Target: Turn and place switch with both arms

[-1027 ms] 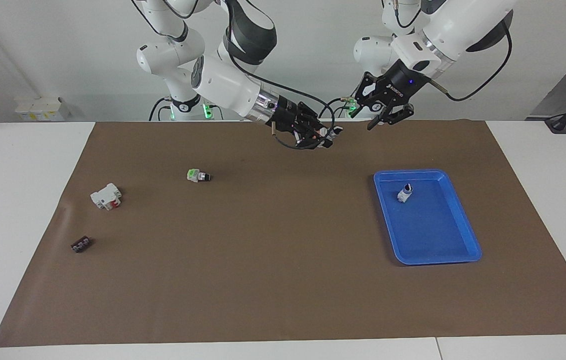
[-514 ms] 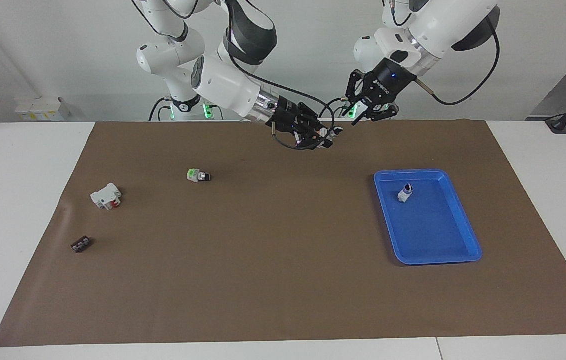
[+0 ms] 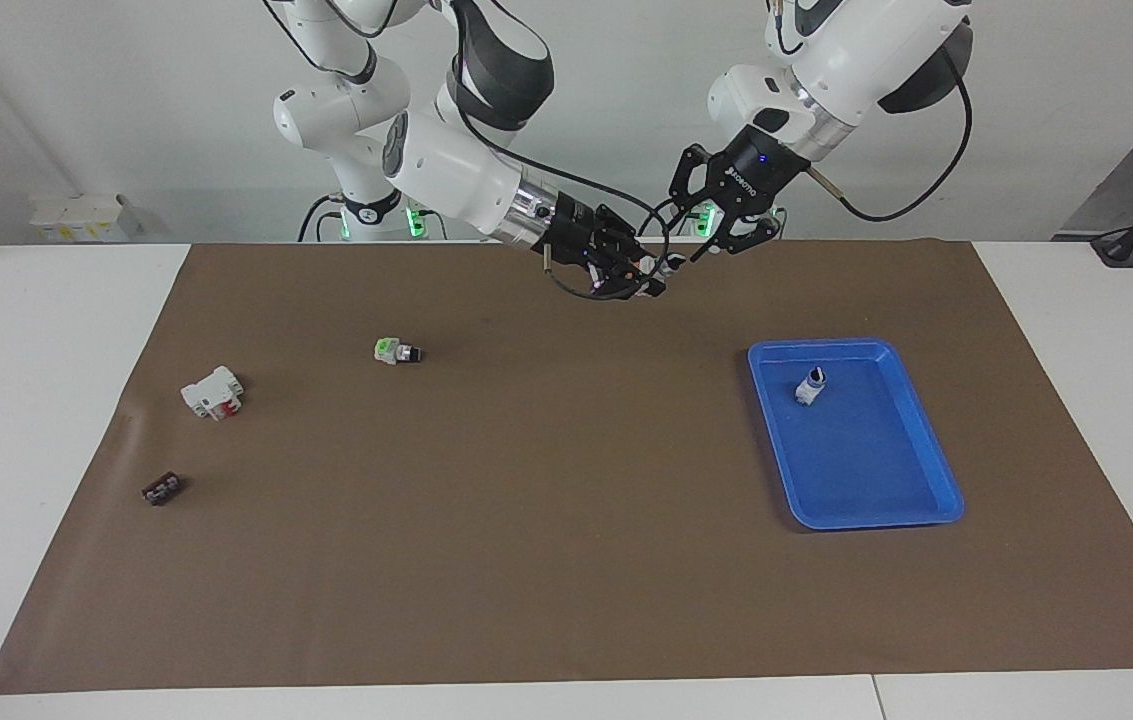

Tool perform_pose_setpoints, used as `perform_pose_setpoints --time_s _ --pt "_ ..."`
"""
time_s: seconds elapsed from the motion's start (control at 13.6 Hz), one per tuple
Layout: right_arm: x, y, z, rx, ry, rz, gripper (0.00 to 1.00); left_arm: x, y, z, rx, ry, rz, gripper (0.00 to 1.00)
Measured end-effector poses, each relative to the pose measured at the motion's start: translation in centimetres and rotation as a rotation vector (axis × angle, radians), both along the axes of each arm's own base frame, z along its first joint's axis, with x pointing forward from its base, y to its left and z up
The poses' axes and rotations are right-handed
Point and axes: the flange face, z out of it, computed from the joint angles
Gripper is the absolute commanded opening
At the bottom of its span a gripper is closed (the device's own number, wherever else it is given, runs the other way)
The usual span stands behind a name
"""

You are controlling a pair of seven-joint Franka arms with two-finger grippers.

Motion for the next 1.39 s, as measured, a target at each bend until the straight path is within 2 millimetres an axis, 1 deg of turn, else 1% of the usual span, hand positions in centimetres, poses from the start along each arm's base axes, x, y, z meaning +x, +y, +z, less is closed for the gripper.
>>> perform_pose_setpoints --time_s 0.37,0.51,0.66,1.17,1.39 --pt "0.0 0.0 0.0 0.000 0.000 0.000 0.00 0.2 -0.2 -0.4 -0.001 -0.005 -0.001 0.49" --pt "0.0 0.0 0.0 0.000 0.000 0.000 0.00 0.5 -0.8 -1.1 -0.002 -0.006 -0.002 0.49" --pt "0.0 0.0 0.0 0.000 0.000 0.000 0.00 0.6 -1.2 -1.7 0.000 0.000 -0.007 0.45" --pt "0.0 0.0 0.0 0.000 0.000 0.000 0.00 0.8 -0.9 -1.4 -0.002 -0.005 -0.001 0.41" --pt "0.0 0.0 0.0 0.000 0.000 0.000 0.00 0.9 -0.8 -1.3 -0.003 -0.006 0.000 0.36"
